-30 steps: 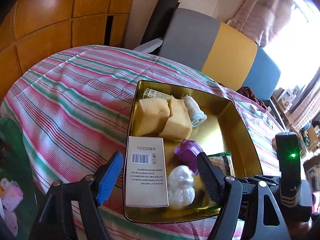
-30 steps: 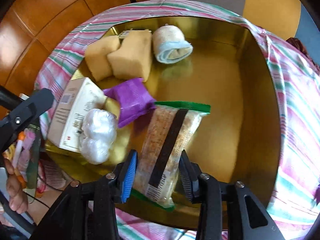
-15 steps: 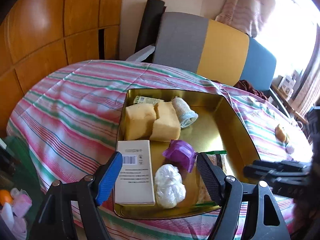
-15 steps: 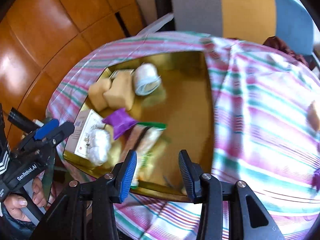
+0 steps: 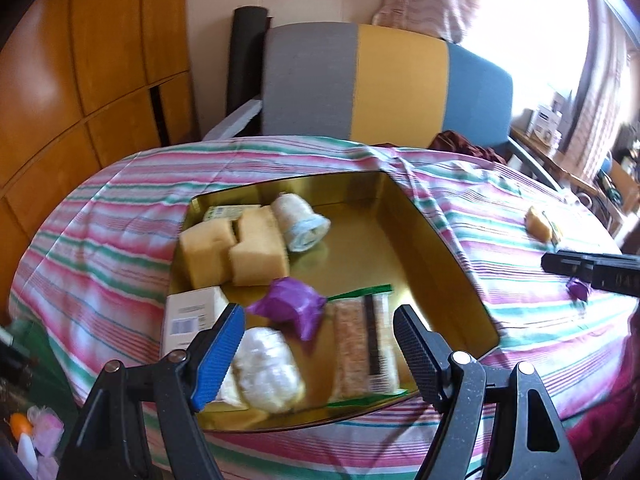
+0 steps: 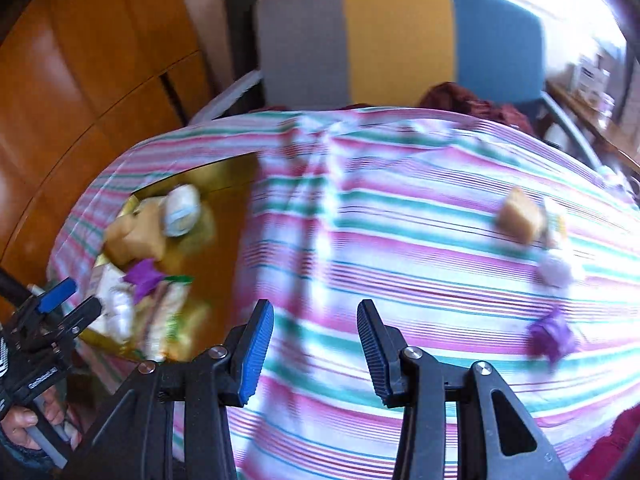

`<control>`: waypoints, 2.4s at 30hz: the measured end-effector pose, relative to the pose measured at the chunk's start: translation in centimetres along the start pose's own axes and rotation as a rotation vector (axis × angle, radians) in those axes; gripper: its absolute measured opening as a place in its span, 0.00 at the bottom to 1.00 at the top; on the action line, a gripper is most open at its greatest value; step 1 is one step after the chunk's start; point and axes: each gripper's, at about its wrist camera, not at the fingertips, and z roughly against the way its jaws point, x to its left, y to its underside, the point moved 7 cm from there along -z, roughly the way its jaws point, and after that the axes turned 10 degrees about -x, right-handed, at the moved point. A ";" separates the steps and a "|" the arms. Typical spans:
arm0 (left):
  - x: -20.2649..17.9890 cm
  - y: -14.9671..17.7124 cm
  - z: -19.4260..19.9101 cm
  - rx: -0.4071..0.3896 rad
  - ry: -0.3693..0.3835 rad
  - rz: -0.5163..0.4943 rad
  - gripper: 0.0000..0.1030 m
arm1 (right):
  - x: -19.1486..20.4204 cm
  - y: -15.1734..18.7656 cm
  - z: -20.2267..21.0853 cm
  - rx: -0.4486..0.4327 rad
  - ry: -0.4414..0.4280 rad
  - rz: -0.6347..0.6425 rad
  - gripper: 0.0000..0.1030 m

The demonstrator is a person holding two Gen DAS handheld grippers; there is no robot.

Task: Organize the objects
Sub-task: 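Withdraw both tools to the items and grasp the other purple packet with the right tool, then grasp the yellow sponge with the left tool while the right tool holds the purple packet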

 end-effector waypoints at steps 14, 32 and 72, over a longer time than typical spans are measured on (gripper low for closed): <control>-8.5 -1.7 -1.4 0.001 0.133 -0.136 0.75 | -20.9 2.2 3.1 0.013 0.317 -0.401 0.43; -16.2 -1.8 -3.6 0.061 0.271 -0.211 0.76 | -22.3 2.1 -1.8 0.168 0.269 -0.188 0.52; -40.6 -5.6 -20.0 0.205 0.397 -0.370 0.86 | -30.2 3.5 1.6 0.031 0.236 -0.471 0.33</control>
